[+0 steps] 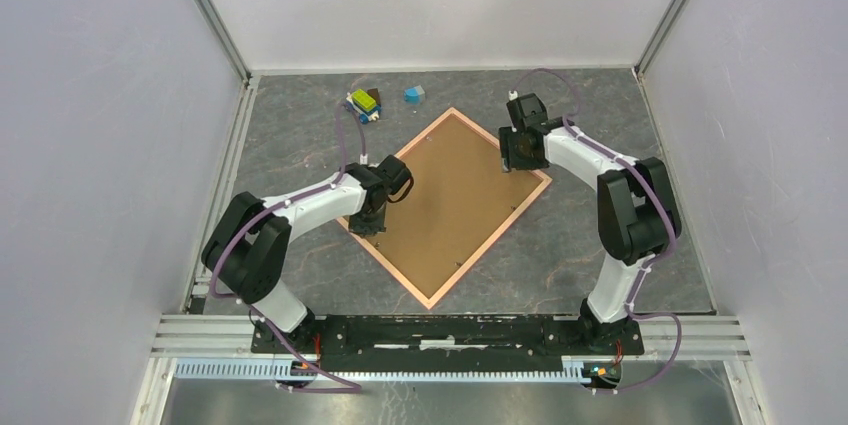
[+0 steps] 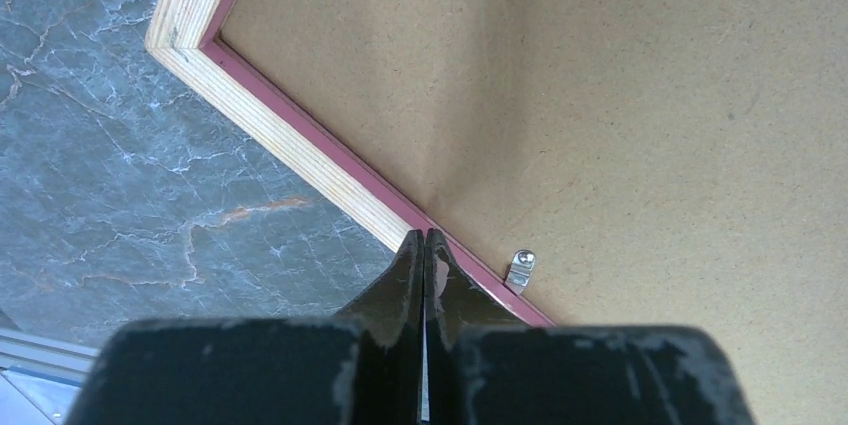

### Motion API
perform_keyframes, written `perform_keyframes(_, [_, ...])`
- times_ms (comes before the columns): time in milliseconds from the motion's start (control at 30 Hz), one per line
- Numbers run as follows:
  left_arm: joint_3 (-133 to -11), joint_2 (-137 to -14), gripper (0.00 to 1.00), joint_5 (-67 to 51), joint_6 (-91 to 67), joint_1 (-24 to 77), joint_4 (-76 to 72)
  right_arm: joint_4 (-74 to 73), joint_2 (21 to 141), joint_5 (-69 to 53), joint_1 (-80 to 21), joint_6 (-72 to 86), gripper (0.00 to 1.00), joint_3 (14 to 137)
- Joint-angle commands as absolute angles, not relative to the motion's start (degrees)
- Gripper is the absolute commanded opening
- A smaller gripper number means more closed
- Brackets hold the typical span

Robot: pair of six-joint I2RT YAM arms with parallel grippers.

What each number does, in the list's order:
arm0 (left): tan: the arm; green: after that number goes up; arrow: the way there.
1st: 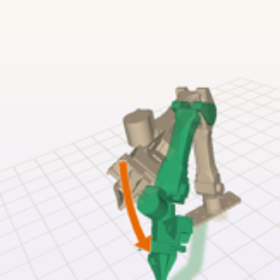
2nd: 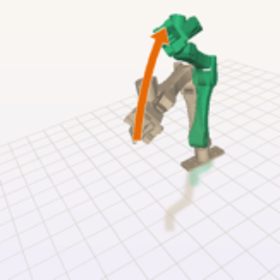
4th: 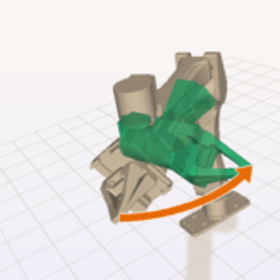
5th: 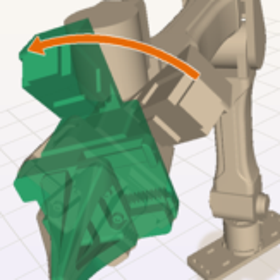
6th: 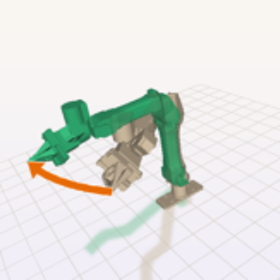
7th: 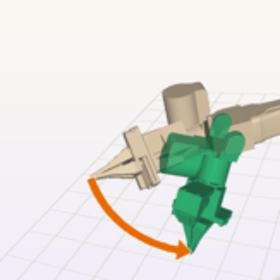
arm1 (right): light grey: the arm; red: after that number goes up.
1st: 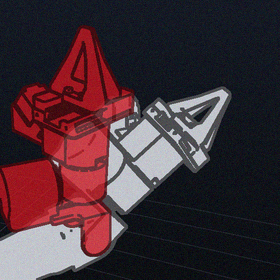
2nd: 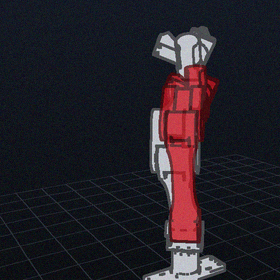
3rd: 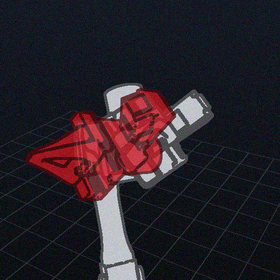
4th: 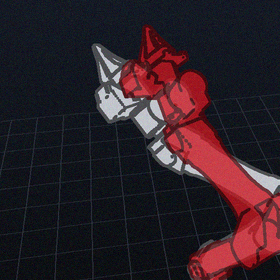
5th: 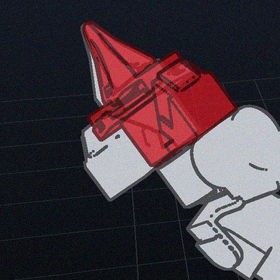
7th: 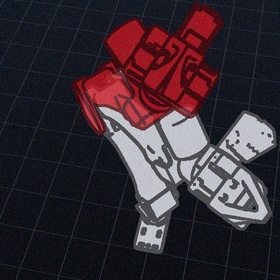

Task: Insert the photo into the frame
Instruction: Adjust the photo frame at the center of the board, then turn over the photo frame at the center of the board.

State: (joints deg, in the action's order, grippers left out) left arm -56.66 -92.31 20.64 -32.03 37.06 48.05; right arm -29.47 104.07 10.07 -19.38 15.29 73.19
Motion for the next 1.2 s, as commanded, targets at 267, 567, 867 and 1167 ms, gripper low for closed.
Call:
perform_keyframes(267, [-55.7,-76.3,0.48,3.4,-25.0,36.9,42.4,-31.5,95.1,15.2,-17.3,25.1,0.64,65.9])
perform_keyframes(567, [-61.4,-75.1,0.87,-6.1,-25.1,48.8,35.5,-25.6,88.1,9.2,-17.3,41.1,0.54,53.0])
perform_keyframes(867, [-69.3,-87.9,0.94,8.5,-21.2,65.5,35.6,-24.4,92.9,6.7,-16.4,45.9,0.47,50.0])
perform_keyframes(1167, [-80.2,-103.1,0.95,23.5,-14.8,74.2,38.4,-27.0,94.1,1.4,-13.6,48.3,0.12,50.3])
